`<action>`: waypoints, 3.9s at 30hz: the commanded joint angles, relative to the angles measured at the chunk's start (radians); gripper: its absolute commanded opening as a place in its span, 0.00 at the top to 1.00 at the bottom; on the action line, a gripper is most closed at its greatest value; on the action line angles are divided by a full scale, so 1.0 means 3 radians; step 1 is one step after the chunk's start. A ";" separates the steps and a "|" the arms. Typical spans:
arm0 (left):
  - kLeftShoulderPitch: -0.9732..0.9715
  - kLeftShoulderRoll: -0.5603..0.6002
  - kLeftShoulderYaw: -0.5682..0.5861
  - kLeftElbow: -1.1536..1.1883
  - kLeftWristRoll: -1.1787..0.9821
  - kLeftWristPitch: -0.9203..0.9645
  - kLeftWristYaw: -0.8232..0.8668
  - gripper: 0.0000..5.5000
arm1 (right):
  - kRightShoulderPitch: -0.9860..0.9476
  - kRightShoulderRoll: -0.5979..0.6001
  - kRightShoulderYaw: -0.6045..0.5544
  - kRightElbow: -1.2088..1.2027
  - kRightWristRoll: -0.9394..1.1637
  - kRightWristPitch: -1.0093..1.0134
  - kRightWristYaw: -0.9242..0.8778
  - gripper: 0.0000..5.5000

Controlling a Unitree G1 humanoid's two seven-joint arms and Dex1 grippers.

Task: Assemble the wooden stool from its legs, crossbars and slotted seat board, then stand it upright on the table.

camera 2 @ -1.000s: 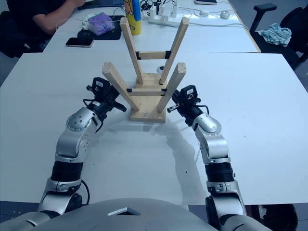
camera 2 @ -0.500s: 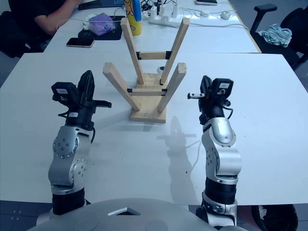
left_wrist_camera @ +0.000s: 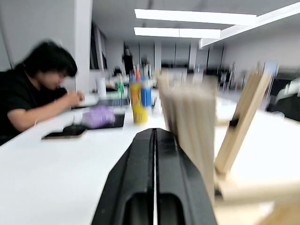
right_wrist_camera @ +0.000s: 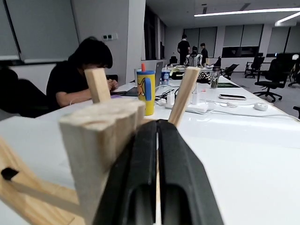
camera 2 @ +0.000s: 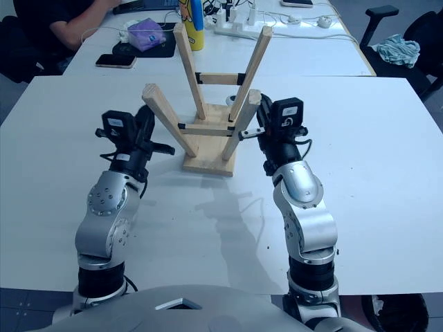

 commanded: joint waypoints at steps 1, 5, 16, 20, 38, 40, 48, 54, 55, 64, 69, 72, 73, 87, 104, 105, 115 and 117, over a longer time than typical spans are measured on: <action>0.0027 -0.0014 0.0097 -0.0037 0.0042 0.0134 0.0072 1.00 | 0.0023 -0.0071 -0.0177 0.0113 -0.0064 0.0123 -0.0051 1.00; 0.0070 -0.0004 0.0427 -0.0130 0.0199 0.0082 0.0341 1.00 | -0.0035 -0.0022 -0.0579 0.0236 -0.0054 0.0077 -0.0243 1.00; -0.0128 -0.0002 0.0007 0.0141 0.0153 0.0159 -0.0008 1.00 | -0.0094 -0.0058 0.0087 0.0517 0.0104 -0.0076 0.0409 1.00; -0.0059 0.0091 0.0219 0.0187 0.0295 0.0176 0.0118 1.00 | -0.0212 -0.0212 -0.0346 0.0875 -0.0008 -0.0141 0.0235 1.00; 0.0040 0.0531 0.0592 0.0786 0.0272 -0.0070 -0.0220 1.00 | -0.0561 -0.0469 0.0433 0.1691 0.0155 -0.1003 0.1871 1.00; 0.0043 0.0557 0.0644 0.0942 0.0267 -0.0146 -0.0222 1.00 | -0.0472 -0.0483 0.0546 0.1631 0.0110 -0.1051 0.1921 1.00; 0.0091 0.0580 0.0722 0.1191 0.0225 -0.0389 -0.0252 1.00 | -0.0453 -0.0380 0.0847 0.1557 0.0017 -0.1095 0.1966 1.00; 0.0073 0.0575 0.0570 0.1158 0.0241 -0.0389 -0.0364 1.00 | -0.0382 -0.0762 0.0719 0.1634 -0.0002 -0.0965 0.2179 1.00; 0.0084 0.0575 0.0552 0.1159 0.0238 -0.0372 -0.0382 1.00 | -0.0385 -0.0849 0.0688 0.1706 -0.0001 -0.0985 0.2242 1.00; 0.0043 0.0703 0.0332 0.1257 0.0260 -0.0155 -0.0674 1.00 | -0.1160 -0.0453 0.0543 0.2941 -0.0263 -0.1736 0.1826 1.00; -0.0151 0.0901 0.0154 0.1392 0.0302 -0.0030 -0.0975 1.00 | -0.1419 -0.0191 0.0619 0.3381 -0.0358 -0.2033 0.1816 1.00; -0.0310 0.1051 -0.0025 0.1639 0.0421 -0.0079 -0.1145 1.00 | -0.1513 -0.0111 0.0643 0.3547 -0.0384 -0.2120 0.1884 1.00; -0.0378 0.1084 -0.0098 0.1760 0.0466 -0.0109 -0.1201 1.00 | -0.1526 -0.0099 0.0655 0.3572 -0.0386 -0.2131 0.1927 1.00; -0.0741 0.1066 -0.0392 0.2665 0.0703 -0.0538 -0.1338 1.00 | -0.1312 -0.0020 0.0950 0.3407 -0.0547 -0.2043 0.2204 1.00; -0.0070 0.1009 -0.0098 0.1835 0.0585 -0.0193 -0.1125 1.00 | 0.0725 -0.0859 0.0516 0.0917 0.0000 -0.0900 0.2250 1.00; 0.0024 0.1000 -0.0045 0.1734 0.0550 -0.0159 -0.1105 1.00 | 0.0792 -0.0917 0.0454 0.0832 0.0087 -0.0909 0.2293 1.00; 0.0484 0.0816 0.0059 0.1155 0.0326 -0.0212 -0.1000 1.00 | 0.0808 -0.0476 0.0097 0.0545 0.1461 -0.0285 0.2218 1.00; 0.0480 0.0806 0.0020 0.1150 0.0330 -0.0217 -0.1003 1.00 | 0.0758 -0.0457 0.0153 0.0505 0.1524 -0.0263 0.2232 1.00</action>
